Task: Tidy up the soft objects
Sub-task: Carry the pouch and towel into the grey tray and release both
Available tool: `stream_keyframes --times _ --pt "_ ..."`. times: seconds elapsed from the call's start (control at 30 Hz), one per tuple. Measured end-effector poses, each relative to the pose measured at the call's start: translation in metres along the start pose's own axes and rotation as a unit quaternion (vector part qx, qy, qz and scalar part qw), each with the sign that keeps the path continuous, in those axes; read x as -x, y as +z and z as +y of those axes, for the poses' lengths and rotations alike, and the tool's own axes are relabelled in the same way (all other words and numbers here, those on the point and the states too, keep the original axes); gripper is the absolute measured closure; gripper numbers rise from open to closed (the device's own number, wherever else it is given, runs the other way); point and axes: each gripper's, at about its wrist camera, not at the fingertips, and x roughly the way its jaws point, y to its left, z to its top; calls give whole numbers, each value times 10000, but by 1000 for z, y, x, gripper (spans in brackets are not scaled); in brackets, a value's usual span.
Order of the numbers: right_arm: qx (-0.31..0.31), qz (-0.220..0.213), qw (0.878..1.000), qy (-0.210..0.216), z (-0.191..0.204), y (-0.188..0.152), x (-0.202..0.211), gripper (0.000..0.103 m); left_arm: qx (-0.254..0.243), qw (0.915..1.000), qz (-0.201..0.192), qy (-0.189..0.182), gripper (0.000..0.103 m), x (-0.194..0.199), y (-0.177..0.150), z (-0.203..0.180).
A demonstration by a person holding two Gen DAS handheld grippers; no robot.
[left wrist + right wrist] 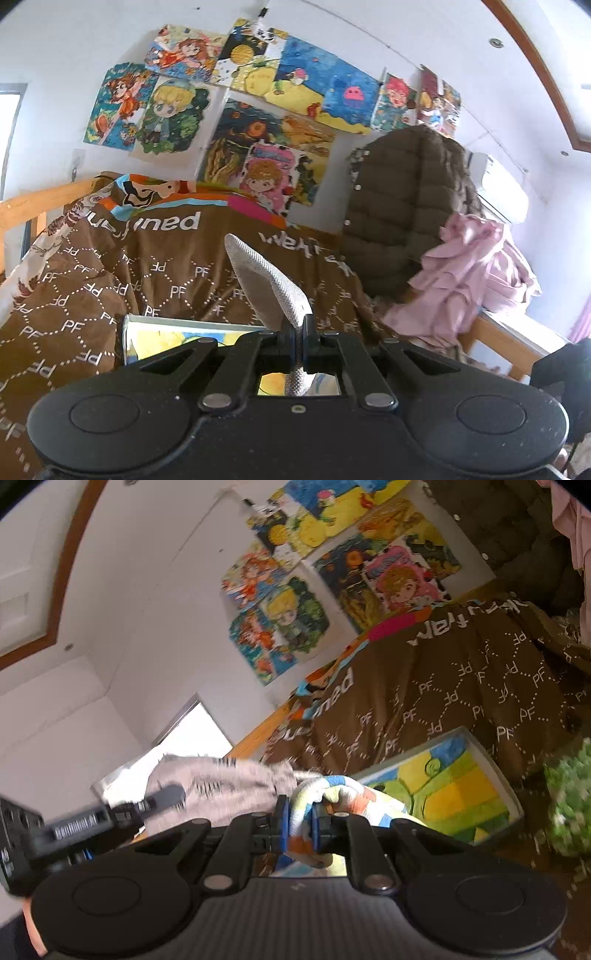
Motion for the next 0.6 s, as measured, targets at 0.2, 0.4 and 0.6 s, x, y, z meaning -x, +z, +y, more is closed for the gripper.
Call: stream_keyframes --times 0.2,0.4,0.6 --pt "-281 9 9993 -250 -27 3 -60 90 423 9991 51 27 101 -53 -12 51" --pt "-419 145 9977 -522 -50 -5 -96 90 666 9969 407 -77 101 -100 -39 77" --pt "-519 347 9950 -781 -66 -13 -113 89 873 9931 766 -140 100 -129 -64 91"
